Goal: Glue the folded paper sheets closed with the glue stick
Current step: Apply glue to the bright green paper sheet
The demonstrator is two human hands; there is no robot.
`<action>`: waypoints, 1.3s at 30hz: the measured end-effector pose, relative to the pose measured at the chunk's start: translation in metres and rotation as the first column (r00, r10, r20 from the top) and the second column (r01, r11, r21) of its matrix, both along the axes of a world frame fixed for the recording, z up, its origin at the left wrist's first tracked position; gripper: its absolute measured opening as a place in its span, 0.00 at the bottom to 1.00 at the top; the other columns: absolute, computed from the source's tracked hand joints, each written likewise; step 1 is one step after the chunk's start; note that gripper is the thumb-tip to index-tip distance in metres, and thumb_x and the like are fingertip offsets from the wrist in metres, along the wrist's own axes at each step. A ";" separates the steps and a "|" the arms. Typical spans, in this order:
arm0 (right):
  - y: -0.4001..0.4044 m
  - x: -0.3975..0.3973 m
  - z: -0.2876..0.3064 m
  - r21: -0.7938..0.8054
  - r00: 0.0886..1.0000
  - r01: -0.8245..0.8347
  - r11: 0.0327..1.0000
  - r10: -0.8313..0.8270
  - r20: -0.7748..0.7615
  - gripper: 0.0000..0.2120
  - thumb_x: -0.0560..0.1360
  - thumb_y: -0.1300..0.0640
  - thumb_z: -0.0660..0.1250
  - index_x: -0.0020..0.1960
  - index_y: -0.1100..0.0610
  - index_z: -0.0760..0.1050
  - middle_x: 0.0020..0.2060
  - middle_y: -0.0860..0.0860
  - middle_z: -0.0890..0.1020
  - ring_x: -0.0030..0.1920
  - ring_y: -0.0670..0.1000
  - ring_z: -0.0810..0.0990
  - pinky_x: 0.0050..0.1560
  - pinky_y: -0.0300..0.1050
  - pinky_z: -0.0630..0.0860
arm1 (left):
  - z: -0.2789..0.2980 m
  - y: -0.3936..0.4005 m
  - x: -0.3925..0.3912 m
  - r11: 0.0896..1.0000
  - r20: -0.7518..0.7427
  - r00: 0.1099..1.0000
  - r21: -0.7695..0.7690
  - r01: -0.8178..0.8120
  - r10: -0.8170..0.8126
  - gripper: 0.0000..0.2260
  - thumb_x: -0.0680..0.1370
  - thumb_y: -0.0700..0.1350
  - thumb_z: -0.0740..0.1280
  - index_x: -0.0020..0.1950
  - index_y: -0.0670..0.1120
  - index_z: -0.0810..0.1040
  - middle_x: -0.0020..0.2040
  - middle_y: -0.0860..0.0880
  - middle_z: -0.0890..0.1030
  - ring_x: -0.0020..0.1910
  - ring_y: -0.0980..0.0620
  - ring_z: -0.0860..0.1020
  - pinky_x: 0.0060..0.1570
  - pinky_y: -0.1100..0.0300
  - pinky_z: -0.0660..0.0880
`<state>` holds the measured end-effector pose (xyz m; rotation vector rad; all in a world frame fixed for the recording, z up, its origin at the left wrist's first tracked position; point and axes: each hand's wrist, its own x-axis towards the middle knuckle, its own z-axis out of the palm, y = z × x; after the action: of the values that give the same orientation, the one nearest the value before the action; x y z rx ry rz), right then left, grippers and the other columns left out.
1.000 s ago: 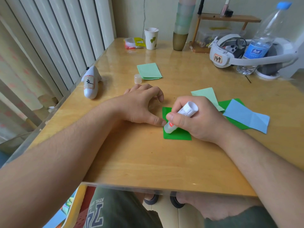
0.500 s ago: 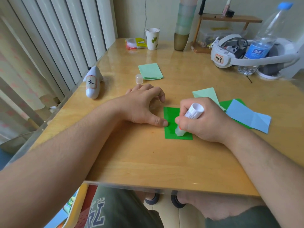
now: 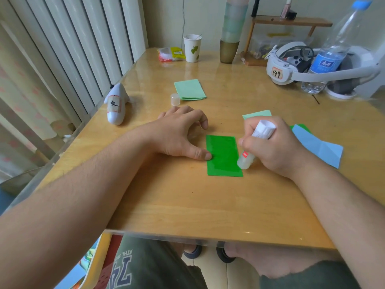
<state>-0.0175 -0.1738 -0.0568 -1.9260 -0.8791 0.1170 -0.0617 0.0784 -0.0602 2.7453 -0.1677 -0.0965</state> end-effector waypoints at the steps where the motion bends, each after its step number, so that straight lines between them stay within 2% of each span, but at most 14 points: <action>1: 0.000 0.001 0.001 0.077 0.999 0.001 0.997 0.002 -0.032 0.15 0.69 0.60 0.68 0.30 0.60 0.64 0.24 0.48 0.64 0.28 0.46 0.62 0.30 0.42 0.60 | 0.000 0.000 0.000 1.000 0.000 1.000 0.000 0.003 -0.003 0.35 0.57 0.78 0.68 0.59 0.67 0.68 0.61 0.59 0.68 0.66 0.51 0.64 0.74 0.45 0.62; 3: 0.002 0.001 0.002 0.182 0.997 0.012 0.983 0.002 -0.080 0.14 0.69 0.61 0.67 0.30 0.63 0.64 0.24 0.47 0.64 0.28 0.46 0.61 0.30 0.39 0.60 | 0.000 0.000 0.000 1.000 -0.001 1.000 0.002 0.004 -0.004 0.35 0.57 0.78 0.68 0.59 0.67 0.69 0.61 0.59 0.68 0.66 0.51 0.64 0.74 0.45 0.62; 5: 0.006 -0.001 0.003 0.205 0.997 0.009 0.979 0.008 -0.081 0.13 0.70 0.61 0.67 0.31 0.65 0.67 0.25 0.48 0.67 0.29 0.45 0.64 0.30 0.37 0.62 | 0.000 0.000 0.000 1.000 -0.001 1.000 0.000 0.000 0.000 0.34 0.57 0.78 0.68 0.59 0.67 0.68 0.61 0.59 0.68 0.66 0.51 0.64 0.73 0.46 0.62; 8: 0.014 -0.008 0.001 0.123 0.998 -0.043 0.991 0.049 -0.045 0.09 0.69 0.55 0.70 0.37 0.61 0.75 0.30 0.50 0.74 0.34 0.46 0.71 0.35 0.39 0.67 | 0.000 -0.001 -0.001 1.000 0.003 1.000 -0.002 -0.004 0.004 0.34 0.56 0.78 0.68 0.58 0.67 0.68 0.61 0.60 0.68 0.66 0.52 0.63 0.72 0.48 0.62; 10: 0.018 -0.011 -0.001 0.052 0.998 -0.050 0.997 0.052 -0.047 0.12 0.67 0.46 0.70 0.37 0.55 0.77 0.30 0.49 0.75 0.34 0.46 0.72 0.35 0.41 0.68 | 0.000 -0.001 -0.001 1.000 0.006 1.000 0.001 -0.007 0.007 0.34 0.56 0.78 0.67 0.58 0.67 0.68 0.61 0.59 0.68 0.65 0.51 0.63 0.71 0.48 0.62; 12: 0.022 -0.014 -0.002 0.001 0.997 -0.056 0.998 0.056 -0.045 0.13 0.66 0.43 0.70 0.37 0.53 0.77 0.30 0.50 0.75 0.33 0.46 0.71 0.34 0.43 0.67 | 0.000 -0.001 -0.001 1.000 0.006 1.000 0.004 -0.008 0.008 0.34 0.56 0.78 0.67 0.58 0.66 0.68 0.61 0.59 0.69 0.65 0.52 0.64 0.72 0.48 0.62; 14: 0.024 -0.016 -0.002 -0.033 0.997 -0.069 0.997 0.068 -0.032 0.12 0.68 0.45 0.72 0.37 0.53 0.78 0.30 0.51 0.76 0.33 0.46 0.71 0.34 0.43 0.67 | 0.000 -0.002 -0.001 1.000 0.005 1.000 0.008 -0.008 0.008 0.34 0.56 0.78 0.67 0.58 0.66 0.68 0.61 0.59 0.69 0.64 0.51 0.64 0.72 0.47 0.63; 17: 0.023 -0.018 -0.001 -0.066 0.997 -0.075 0.995 0.073 -0.023 0.10 0.69 0.48 0.72 0.37 0.54 0.79 0.29 0.45 0.75 0.32 0.44 0.70 0.33 0.40 0.66 | 0.000 -0.002 -0.001 1.000 0.005 1.000 0.007 -0.011 0.011 0.35 0.56 0.78 0.67 0.59 0.66 0.69 0.60 0.60 0.69 0.64 0.51 0.64 0.72 0.47 0.63; 21: 0.024 -0.020 -0.002 -0.100 0.996 -0.086 0.991 0.085 -0.015 0.11 0.68 0.45 0.73 0.37 0.53 0.78 0.28 0.42 0.74 0.31 0.43 0.69 0.33 0.38 0.65 | 0.001 -0.003 -0.002 1.000 0.005 1.000 0.007 -0.009 0.009 0.36 0.55 0.78 0.66 0.59 0.65 0.69 0.61 0.59 0.69 0.64 0.50 0.64 0.72 0.47 0.63; 29: 0.018 -0.019 0.001 -0.131 0.994 -0.105 0.986 0.102 -0.029 0.13 0.66 0.44 0.73 0.37 0.54 0.77 0.30 0.46 0.74 0.33 0.44 0.69 0.33 0.42 0.65 | 0.000 -0.002 -0.002 1.000 0.010 1.000 0.008 -0.006 0.006 0.35 0.56 0.78 0.66 0.59 0.66 0.69 0.61 0.59 0.69 0.64 0.51 0.64 0.72 0.45 0.63; 33: 0.005 -0.012 0.001 -0.146 0.998 -0.061 0.987 0.056 -0.042 0.11 0.67 0.49 0.73 0.36 0.55 0.75 0.29 0.46 0.72 0.32 0.45 0.68 0.34 0.44 0.64 | 0.000 0.000 -0.002 1.000 -0.002 1.000 -0.003 0.001 -0.001 0.34 0.57 0.78 0.67 0.59 0.66 0.68 0.61 0.59 0.69 0.65 0.51 0.64 0.73 0.45 0.62; 39: -0.004 -0.004 -0.001 -0.161 0.999 -0.027 0.987 0.023 -0.028 0.12 0.67 0.49 0.72 0.35 0.55 0.73 0.28 0.47 0.70 0.31 0.46 0.67 0.34 0.45 0.63 | -0.001 0.001 -0.001 1.000 0.012 1.000 -0.011 0.009 -0.009 0.34 0.58 0.78 0.68 0.59 0.66 0.68 0.62 0.60 0.68 0.65 0.51 0.64 0.73 0.45 0.62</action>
<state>-0.0216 -0.1774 -0.0577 -2.0592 -0.8994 0.2344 -0.0629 0.0794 -0.0611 2.7347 -0.1836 -0.0818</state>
